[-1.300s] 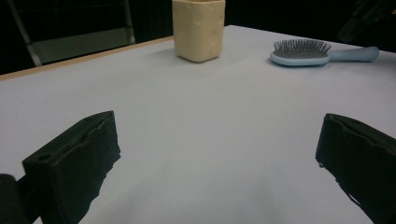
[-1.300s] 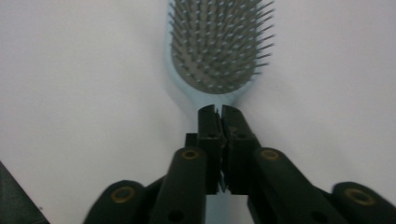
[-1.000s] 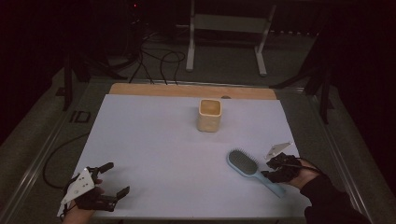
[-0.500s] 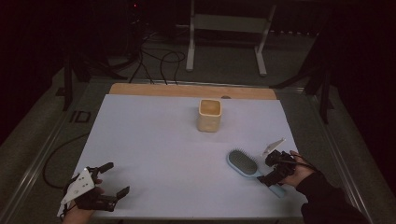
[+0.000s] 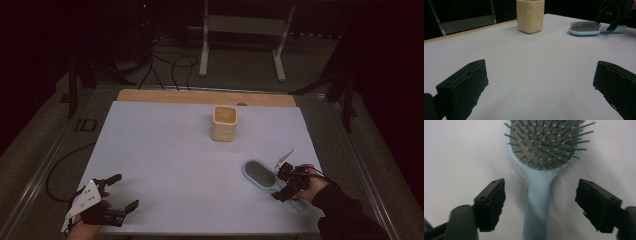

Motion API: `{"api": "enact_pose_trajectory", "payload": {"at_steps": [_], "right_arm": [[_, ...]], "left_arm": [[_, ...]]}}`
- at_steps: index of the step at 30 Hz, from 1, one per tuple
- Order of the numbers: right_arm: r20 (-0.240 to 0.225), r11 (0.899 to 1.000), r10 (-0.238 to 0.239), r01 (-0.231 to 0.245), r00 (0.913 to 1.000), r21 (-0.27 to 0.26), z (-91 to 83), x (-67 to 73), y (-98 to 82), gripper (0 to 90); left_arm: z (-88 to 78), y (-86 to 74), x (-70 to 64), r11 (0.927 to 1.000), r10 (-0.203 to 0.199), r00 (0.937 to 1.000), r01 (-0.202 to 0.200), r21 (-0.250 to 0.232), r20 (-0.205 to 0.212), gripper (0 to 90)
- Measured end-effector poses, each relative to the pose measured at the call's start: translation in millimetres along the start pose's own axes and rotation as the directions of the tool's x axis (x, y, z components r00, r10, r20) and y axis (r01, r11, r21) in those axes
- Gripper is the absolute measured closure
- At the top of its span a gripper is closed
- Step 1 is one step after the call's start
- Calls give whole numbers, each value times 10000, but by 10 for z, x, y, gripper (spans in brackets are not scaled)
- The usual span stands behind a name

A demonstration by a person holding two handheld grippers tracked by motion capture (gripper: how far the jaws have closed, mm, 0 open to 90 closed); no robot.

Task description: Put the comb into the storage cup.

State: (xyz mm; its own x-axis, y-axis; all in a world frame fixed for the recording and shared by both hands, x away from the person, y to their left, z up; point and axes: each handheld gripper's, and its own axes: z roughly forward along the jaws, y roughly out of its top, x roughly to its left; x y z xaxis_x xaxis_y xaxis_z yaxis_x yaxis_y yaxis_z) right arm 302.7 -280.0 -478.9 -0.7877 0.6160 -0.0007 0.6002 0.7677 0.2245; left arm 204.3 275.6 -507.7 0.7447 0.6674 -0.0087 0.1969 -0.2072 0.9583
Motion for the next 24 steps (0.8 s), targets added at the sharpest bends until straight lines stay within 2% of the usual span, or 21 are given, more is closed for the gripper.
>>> {"api": "enact_pose_trajectory", "payload": {"at_steps": [1, 3, 4, 5, 7, 9, 12, 16, 18, 21, 24], "right_arm": [[0, 10000, 0, 0, 10000, 0, 0, 0, 0, 269], [75, 9996, -210, 209, 9998, 199, 19, 12, 23, 342], [75, 9996, -210, 209, 9998, 199, 19, 12, 23, 342], [-16, 9991, -241, 241, 9997, 362, 32, 18, 40, 411], [74, 9991, 9, -12, 10000, 426, 41, 17, 61, 487], [214, 9989, 226, -234, 9995, 409, 54, 2, 75, 503], [272, 9982, 263, -277, 9993, 533, 63, 5, 86, 526], [219, 9974, 169, -184, 9996, 691, 87, 28, 101, 583], [347, 9962, 94, -123, 9994, 857, 109, 45, 113, 623], [343, 9952, 162, -194, 9993, 960, 113, 54, 122, 630], [483, 9934, -90, 34, 9988, 1146, 118, 72, 133, 656]], "left_arm": [[0, 0, 0, 10000, -3, 10000, 3, 0, 2, 0], [0, 0, 0, 10000, 1, 10000, -1, 3, -2, 0], [0, 0, 0, 10000, -5, 10000, 5, 0, -1, 0], [-1, 0, 1, 10000, -7, 10000, 7, 6, 0, 0], [-1, 0, 2, 10000, -16, 10000, 16, -16, 4, 0], [-2, 0, 2, 10000, -12, 10000, 12, -18, 3, 0], [-4, 1, 0, 10000, -6, 10000, 6, -28, 4, 0], [-2, -1, 2, 10000, -10, 10000, 10, -15, 11, 0], [-1, 0, 0, 10000, -14, 10000, 14, -13, 16, 0], [-2, 0, 0, 10000, -10, 10000, 10, -15, 10, 0], [-1, -2, 1, 10000, -1, 10000, 1, -3, 12, 0]]}}
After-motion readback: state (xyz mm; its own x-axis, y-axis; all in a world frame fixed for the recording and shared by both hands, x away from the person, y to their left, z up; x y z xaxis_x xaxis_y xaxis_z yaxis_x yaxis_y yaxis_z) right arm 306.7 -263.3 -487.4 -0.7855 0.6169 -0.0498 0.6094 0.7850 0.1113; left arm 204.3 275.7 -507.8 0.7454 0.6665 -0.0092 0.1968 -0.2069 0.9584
